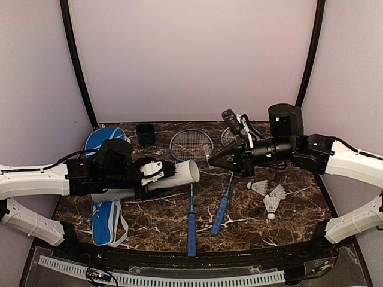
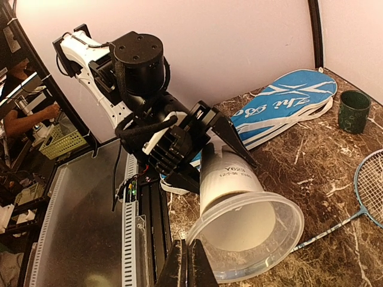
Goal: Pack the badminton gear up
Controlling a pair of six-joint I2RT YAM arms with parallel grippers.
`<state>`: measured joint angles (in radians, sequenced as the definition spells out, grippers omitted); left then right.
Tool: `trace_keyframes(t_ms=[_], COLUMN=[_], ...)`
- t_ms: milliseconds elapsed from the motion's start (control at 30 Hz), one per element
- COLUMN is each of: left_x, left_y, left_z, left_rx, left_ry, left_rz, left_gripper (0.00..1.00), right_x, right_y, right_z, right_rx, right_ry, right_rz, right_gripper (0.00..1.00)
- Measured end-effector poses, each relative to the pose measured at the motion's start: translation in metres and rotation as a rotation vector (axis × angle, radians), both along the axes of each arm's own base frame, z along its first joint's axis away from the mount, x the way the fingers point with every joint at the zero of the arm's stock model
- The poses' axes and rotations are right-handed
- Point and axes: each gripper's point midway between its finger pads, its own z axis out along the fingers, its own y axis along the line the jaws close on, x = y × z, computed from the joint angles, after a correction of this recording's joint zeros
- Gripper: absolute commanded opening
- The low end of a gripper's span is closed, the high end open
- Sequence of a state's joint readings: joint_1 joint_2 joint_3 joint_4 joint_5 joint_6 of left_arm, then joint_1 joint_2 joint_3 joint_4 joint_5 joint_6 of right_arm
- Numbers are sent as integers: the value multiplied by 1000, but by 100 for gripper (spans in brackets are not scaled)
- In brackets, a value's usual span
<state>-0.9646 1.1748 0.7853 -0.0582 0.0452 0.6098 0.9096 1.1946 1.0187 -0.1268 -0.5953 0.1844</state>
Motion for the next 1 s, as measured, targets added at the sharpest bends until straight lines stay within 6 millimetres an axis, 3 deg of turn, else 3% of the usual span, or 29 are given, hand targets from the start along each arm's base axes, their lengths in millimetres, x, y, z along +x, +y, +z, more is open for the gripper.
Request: trace_keyframes(t_ms=[233, 400, 600, 800, 1000], left_x=[0, 3, 7, 7, 6], left_y=[2, 3, 6, 7, 10], left_z=[-3, -3, -3, -3, -7], left_rx=[9, 7, -4, -15, -14], left_ry=[2, 6, 24, 38, 43], left_rz=[7, 30, 73, 93, 99], left_gripper=[31, 32, 33, 33, 33], right_x=[12, 50, 92, 138, 164], right_y=[-19, -41, -44, -20, -3], right_z=[-4, -26, -85, -139, -201], right_rx=[4, -91, -298, -456, -585], right_ry=[10, 27, 92, 132, 184], right_rz=[-50, -221, -366, -414, -417], right_gripper=[0, 0, 0, 0, 0])
